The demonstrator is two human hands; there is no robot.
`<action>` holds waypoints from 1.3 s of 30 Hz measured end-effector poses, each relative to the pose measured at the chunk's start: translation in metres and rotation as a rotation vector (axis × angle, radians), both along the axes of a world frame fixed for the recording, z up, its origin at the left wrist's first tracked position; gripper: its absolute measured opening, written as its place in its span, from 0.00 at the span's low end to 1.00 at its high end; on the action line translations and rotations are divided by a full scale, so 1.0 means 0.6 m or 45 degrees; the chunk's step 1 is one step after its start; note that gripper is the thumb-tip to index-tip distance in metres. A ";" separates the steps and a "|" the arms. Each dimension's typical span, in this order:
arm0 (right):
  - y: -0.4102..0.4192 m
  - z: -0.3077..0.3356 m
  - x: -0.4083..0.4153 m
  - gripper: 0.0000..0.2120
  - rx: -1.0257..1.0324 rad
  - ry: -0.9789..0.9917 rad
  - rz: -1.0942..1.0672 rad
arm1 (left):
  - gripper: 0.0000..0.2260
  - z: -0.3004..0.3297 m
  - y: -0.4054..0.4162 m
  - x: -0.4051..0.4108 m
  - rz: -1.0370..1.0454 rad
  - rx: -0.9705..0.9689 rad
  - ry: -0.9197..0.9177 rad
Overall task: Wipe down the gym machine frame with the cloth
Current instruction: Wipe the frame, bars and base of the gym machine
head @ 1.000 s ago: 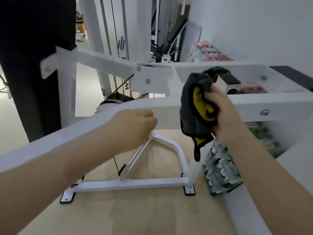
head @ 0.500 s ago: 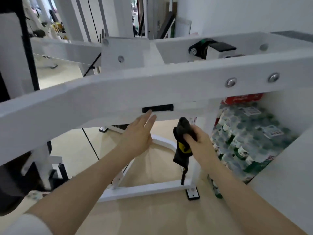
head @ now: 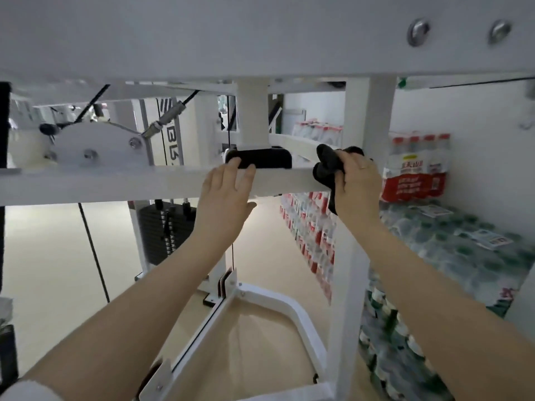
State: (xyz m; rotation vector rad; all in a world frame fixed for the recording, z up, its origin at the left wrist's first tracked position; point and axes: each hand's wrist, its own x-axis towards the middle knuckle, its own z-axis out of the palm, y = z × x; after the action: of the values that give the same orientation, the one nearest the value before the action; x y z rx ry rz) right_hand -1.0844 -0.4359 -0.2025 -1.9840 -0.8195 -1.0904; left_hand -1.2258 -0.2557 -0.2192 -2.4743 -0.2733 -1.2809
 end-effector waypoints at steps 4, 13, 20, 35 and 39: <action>0.010 -0.021 0.047 0.21 -0.324 0.042 -0.191 | 0.31 -0.021 -0.020 0.029 -0.062 0.159 0.015; 0.067 -0.019 0.022 0.19 -0.368 -0.116 0.083 | 0.36 -0.011 -0.002 0.048 0.051 0.287 0.062; 0.035 -0.021 0.039 0.21 -0.321 -0.030 -0.242 | 0.36 -0.017 0.016 0.042 0.128 0.317 0.092; 0.102 -0.038 0.008 0.24 -0.237 -0.060 0.090 | 0.28 -0.011 0.037 0.040 0.005 0.396 0.044; 0.041 -0.029 0.073 0.28 -0.516 -0.247 -0.100 | 0.29 -0.013 0.048 0.043 -0.066 0.405 0.016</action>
State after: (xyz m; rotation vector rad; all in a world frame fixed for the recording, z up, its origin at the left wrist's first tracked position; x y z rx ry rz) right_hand -1.0408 -0.4113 -0.2202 -2.2808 -1.1475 -1.2541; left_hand -1.1998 -0.2267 -0.2268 -2.2297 0.0003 -1.2224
